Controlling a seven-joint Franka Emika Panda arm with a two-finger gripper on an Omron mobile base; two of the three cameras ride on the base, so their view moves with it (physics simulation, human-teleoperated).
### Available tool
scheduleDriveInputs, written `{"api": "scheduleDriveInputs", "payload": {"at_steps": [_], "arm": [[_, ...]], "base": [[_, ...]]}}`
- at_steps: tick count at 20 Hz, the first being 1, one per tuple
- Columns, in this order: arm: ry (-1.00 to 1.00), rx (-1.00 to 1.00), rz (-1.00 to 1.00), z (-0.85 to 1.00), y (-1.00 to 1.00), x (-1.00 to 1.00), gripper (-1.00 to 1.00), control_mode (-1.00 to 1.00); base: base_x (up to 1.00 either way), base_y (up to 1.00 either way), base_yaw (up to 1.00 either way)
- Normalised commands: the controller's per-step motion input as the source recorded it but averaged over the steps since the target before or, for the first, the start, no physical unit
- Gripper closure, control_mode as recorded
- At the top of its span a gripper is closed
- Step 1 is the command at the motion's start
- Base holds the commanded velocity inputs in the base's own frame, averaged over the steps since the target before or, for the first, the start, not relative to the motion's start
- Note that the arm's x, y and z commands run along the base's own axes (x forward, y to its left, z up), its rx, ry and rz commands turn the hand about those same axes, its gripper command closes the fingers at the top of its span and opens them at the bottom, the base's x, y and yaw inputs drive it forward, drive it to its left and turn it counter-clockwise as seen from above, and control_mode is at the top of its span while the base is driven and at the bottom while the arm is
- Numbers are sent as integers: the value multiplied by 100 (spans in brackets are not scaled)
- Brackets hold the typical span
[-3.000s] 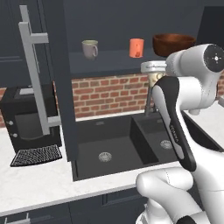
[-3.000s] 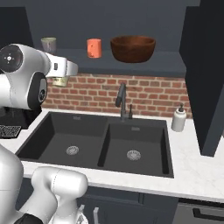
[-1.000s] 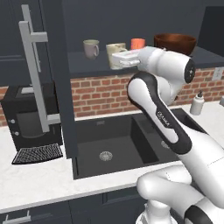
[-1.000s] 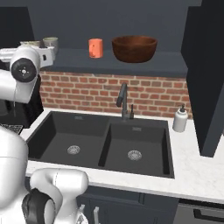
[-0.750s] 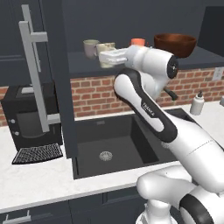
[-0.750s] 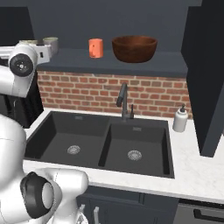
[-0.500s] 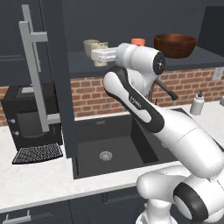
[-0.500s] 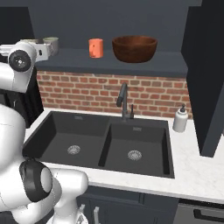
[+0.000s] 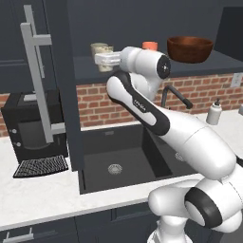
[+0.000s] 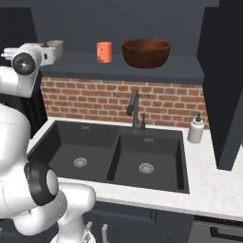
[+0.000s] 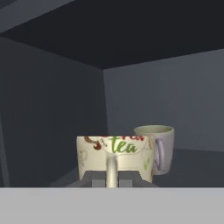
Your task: Gather all objects into one cabinet and sort the glasses and bowls to opposite sides.
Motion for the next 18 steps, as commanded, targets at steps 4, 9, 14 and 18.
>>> {"api": "scheduleDriveInputs", "payload": {"at_steps": [4,9,14,18], "arm": [[5,0,0,-11,0,1,100,-100],[9,0,0,-1,0,0,100,-100],[3,0,0,0,0,0,100,-100],[1,0,0,0,0,0,100,-100]], "base": [[0,0,0],[0,0,0],[0,0,0],[0,0,0]]}}
